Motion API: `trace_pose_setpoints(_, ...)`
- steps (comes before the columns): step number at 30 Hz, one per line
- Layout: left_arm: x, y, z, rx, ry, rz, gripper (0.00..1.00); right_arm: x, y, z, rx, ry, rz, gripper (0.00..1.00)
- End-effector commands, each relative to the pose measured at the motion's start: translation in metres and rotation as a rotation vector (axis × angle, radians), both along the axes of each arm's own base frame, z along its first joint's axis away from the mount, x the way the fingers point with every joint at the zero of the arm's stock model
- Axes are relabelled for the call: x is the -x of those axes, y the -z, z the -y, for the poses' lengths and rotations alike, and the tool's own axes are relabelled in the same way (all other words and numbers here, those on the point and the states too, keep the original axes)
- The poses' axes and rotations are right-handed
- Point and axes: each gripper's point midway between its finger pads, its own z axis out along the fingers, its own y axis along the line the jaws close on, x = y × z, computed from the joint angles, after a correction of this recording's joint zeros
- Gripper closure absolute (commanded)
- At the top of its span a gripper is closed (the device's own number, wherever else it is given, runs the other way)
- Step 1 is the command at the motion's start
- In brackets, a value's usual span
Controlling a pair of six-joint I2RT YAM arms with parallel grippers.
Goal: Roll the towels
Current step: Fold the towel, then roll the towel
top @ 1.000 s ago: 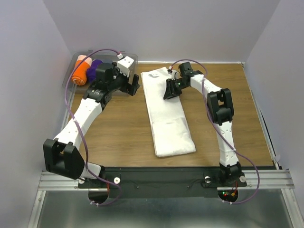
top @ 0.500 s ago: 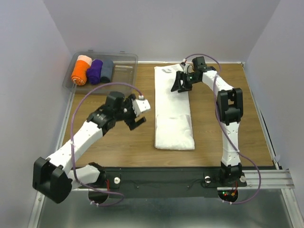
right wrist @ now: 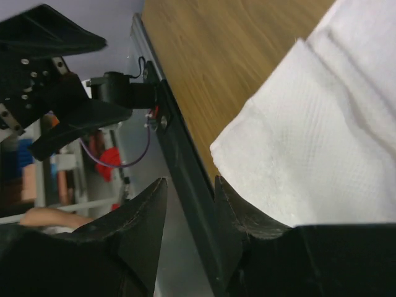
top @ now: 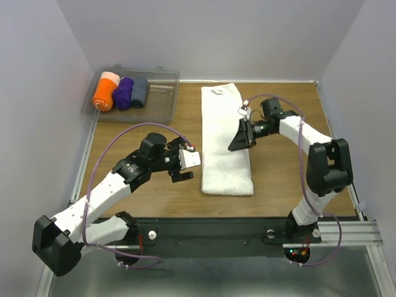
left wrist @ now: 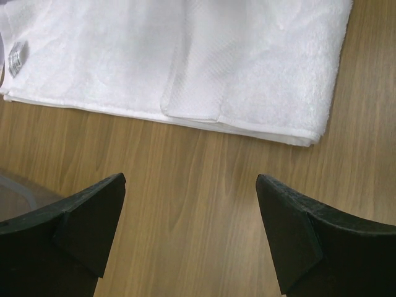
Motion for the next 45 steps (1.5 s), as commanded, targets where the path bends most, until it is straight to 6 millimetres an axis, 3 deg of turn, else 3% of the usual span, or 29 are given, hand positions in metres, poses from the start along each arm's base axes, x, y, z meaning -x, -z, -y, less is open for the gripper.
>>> trace_pose_setpoints(1, -0.005, -0.025, 0.017, 0.085, 0.020, 0.011, 0.01, 0.027, 0.029, -0.006, -0.110, -0.063, -0.166, 0.58)
trace_pose_setpoints(6, 0.007, -0.008, 0.023, 0.047, 0.082, -0.005, 0.02, 0.029, 0.080, -0.002, -0.049, -0.061, -0.235, 0.60)
trace_pose_setpoints(8, 0.023, 0.012, 0.032, -0.031, 0.146, 0.030, 0.03, 0.029, 0.100, -0.001, -0.025, -0.060, -0.267, 0.63)
trace_pose_setpoints(10, 0.025, 0.035, 0.032, -0.117, 0.135, 0.075, 0.04, 0.029, 0.110, 0.000, -0.005, -0.054, -0.289, 0.64)
trace_pose_setpoints(11, 0.033, 0.039, 0.046, -0.126, 0.167, 0.109, 0.04, 0.031, 0.122, 0.003, 0.019, -0.060, -0.279, 0.64)
trace_pose_setpoints(14, 0.035, 0.057, 0.061, -0.215, 0.153, 0.181, 0.04, 0.036, 0.137, 0.007, 0.068, -0.052, -0.297, 0.64)
trace_pose_setpoints(22, 0.038, 0.069, 0.109, -0.252, 0.111, 0.291, 0.03, 0.034, 0.137, 0.010, 0.095, -0.045, -0.267, 0.62)
trace_pose_setpoints(23, 0.037, 0.080, 0.111, -0.282, 0.092, 0.283, 0.04, 0.033, 0.138, 0.010, 0.102, -0.042, -0.267, 0.61)
trace_pose_setpoints(25, 0.043, 0.084, 0.123, -0.292, 0.102, 0.284, 0.06, 0.032, 0.141, 0.011, 0.114, -0.038, -0.269, 0.60)
trace_pose_setpoints(30, 0.053, 0.104, 0.131, -0.330, 0.141, 0.269, 0.08, 0.032, 0.155, 0.013, 0.146, -0.039, -0.286, 0.61)
trace_pose_setpoints(34, 0.045, 0.114, 0.133, -0.371, 0.090, 0.274, 0.14, 0.031, 0.151, 0.013, 0.144, -0.041, -0.262, 0.61)
trace_pose_setpoints(39, 0.049, 0.128, 0.127, -0.410, 0.092, 0.232, 0.39, 0.019, 0.132, 0.011, 0.143, -0.028, -0.195, 0.61)
trace_pose_setpoints(40, 0.060, 0.138, 0.125, -0.427, 0.128, 0.169, 0.48, 0.004, 0.110, 0.011, 0.149, -0.009, -0.105, 0.59)
trace_pose_setpoints(44, 0.075, 0.146, 0.126, -0.439, 0.168, 0.072, 0.58, -0.020, 0.072, 0.013, 0.160, 0.028, 0.045, 0.57)
trace_pose_setpoints(45, 0.078, 0.145, 0.124, -0.452, 0.175, 0.052, 0.62, -0.032, 0.047, 0.016, 0.156, 0.050, 0.137, 0.55)
